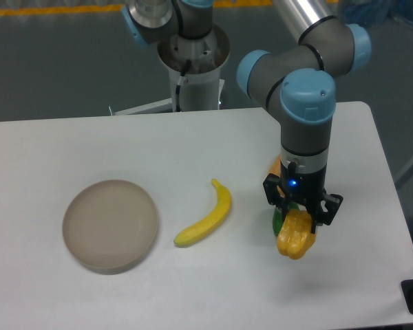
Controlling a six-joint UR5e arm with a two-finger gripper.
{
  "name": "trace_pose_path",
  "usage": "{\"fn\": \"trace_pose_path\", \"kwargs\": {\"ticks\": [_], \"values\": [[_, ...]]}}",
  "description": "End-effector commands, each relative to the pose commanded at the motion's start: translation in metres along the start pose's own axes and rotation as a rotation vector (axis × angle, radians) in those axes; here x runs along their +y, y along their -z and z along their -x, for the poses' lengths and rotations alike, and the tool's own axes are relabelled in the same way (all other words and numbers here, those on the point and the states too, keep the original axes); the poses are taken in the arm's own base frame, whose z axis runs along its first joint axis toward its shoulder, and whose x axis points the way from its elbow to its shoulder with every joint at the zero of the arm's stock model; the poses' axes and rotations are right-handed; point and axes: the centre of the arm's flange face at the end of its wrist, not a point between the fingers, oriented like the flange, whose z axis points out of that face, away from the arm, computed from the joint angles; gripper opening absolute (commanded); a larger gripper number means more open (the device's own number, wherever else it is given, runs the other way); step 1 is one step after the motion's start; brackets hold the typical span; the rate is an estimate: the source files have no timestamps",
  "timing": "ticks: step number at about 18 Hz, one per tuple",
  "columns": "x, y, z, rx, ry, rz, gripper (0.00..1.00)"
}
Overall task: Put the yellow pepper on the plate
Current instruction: 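Lift the held yellow pepper with the gripper off the table, then carry the yellow pepper past the banana and lower it onto the plate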
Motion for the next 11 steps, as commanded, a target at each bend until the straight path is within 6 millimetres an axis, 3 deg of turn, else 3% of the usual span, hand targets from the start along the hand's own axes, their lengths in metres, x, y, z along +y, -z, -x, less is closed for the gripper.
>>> {"fn": "trace_pose_path", "kwargs": {"ticks": [3, 5, 9, 11], "values": [[-0.005, 0.002, -0.005, 0.001, 0.002, 0.005, 0.4], [-0.018, 0.024, -0.02, -0.01, 0.075, -0.023, 0.4], [-0.047, 0.046, -0.07, 0.009, 0.197, -0.049, 0.4], [-0.071, 0.063, -0.109, 0.022, 0.291, -0.074, 0.4]]}}
